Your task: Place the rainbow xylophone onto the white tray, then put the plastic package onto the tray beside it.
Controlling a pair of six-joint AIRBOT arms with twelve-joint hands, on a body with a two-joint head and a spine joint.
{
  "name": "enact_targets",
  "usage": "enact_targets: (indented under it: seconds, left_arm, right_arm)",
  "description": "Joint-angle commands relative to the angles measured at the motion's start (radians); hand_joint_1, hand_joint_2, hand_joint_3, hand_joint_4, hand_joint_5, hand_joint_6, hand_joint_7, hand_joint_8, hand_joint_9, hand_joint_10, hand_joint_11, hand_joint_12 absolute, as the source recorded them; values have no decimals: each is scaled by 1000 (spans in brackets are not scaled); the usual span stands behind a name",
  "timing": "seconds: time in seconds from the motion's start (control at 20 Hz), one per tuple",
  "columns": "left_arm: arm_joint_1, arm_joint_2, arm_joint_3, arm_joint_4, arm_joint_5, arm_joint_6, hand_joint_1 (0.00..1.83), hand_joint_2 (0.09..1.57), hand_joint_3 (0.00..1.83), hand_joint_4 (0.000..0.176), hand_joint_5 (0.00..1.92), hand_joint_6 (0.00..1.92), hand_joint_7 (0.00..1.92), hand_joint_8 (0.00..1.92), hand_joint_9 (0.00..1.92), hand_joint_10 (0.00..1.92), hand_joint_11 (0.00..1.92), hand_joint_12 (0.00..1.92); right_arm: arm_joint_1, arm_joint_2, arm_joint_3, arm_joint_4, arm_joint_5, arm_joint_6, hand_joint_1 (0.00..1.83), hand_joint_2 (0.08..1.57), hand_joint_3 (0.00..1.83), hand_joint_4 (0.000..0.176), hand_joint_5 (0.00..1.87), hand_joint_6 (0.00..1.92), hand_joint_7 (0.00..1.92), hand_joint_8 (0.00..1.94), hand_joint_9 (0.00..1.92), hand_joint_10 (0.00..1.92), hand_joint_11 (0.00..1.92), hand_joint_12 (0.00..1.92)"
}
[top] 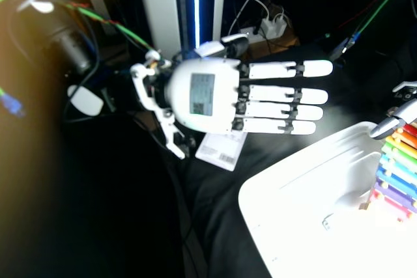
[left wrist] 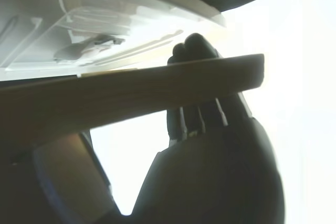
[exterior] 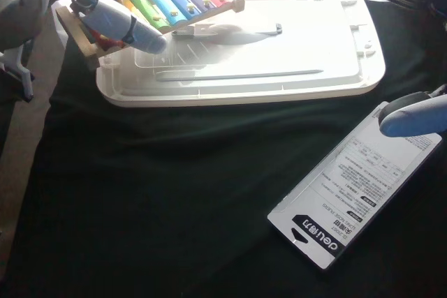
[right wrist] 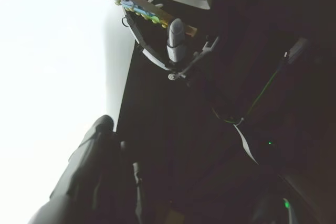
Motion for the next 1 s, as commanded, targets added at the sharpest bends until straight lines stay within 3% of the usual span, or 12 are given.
enact_targets:
  seconds: [0.0,0.1,0.25,0.3,0.35,0.4,0.45,0.6,0.7,0.75,0.85,0.95]
  left_arm:
    - [-16,-5,10,-12,-91,-9,1311,1158,3,0,469,588,844,1201,924,794,781,1128]
    - [-14,-14,19,-12,-77,-9,1295,1217,0,0,410,650,753,1357,768,851,557,1229]
    - [-13,-31,39,-3,-48,-8,1325,1167,0,0,461,667,831,1259,703,1203,545,1536]
    - [-13,-37,45,3,-37,-7,1316,1179,4,37,407,691,807,1297,646,1291,253,1778]
    - [-13,-42,48,8,-30,-6,1311,1188,1,48,367,762,795,1308,619,1317,165,1848]
    - [-12,-44,50,10,-25,-3,1312,1188,0,56,330,796,793,1303,601,1216,35,1743]
    - [-12,-46,50,11,-22,1,1158,1105,0,55,287,756,608,976,633,1082,128,1644]
    - [-6,-48,50,11,-11,14,1136,1061,0,27,448,338,715,456,641,832,155,1569]
    - [-5,-49,50,11,-10,14,983,1040,0,67,472,63,700,69,607,325,34,1390]
    - [-4,-49,50,11,-10,14,979,1006,0,59,442,17,645,14,605,128,23,1191]
    - [-5,-51,49,19,-11,14,916,963,0,107,328,6,524,6,503,11,0,678]
    - [-5,-52,49,24,-12,14,899,914,0,111,277,0,461,0,430,0,0,588]
  right_arm:
    - [9,-4,5,38,114,13,652,727,5,112,0,0,105,6,134,4,213,2]
    - [9,-6,6,35,114,14,692,725,3,92,0,0,99,3,122,0,197,0]
    - [9,-7,7,32,114,16,724,713,0,81,0,0,98,2,111,0,188,0]
    - [10,-8,7,31,114,17,701,736,8,89,0,0,95,0,110,0,185,0]
    - [10,-8,7,31,114,17,696,741,9,84,0,0,91,0,112,1,186,1]
    - [10,-8,7,31,114,17,687,744,10,84,0,0,83,0,111,1,189,2]
    - [10,-9,8,30,114,17,660,755,14,82,0,0,70,0,116,3,207,10]
    - [10,-10,8,27,114,18,677,762,10,76,0,0,26,1,93,0,209,12]
    - [10,-10,9,26,114,20,704,777,13,82,0,0,26,4,75,0,193,5]
    - [10,-10,10,26,114,20,675,788,15,78,0,0,46,10,97,8,218,17]
    - [10,-11,10,25,114,20,660,792,13,76,0,0,10,3,77,1,220,18]
    - [10,-12,11,24,114,20,650,790,9,65,0,0,0,0,54,0,218,18]
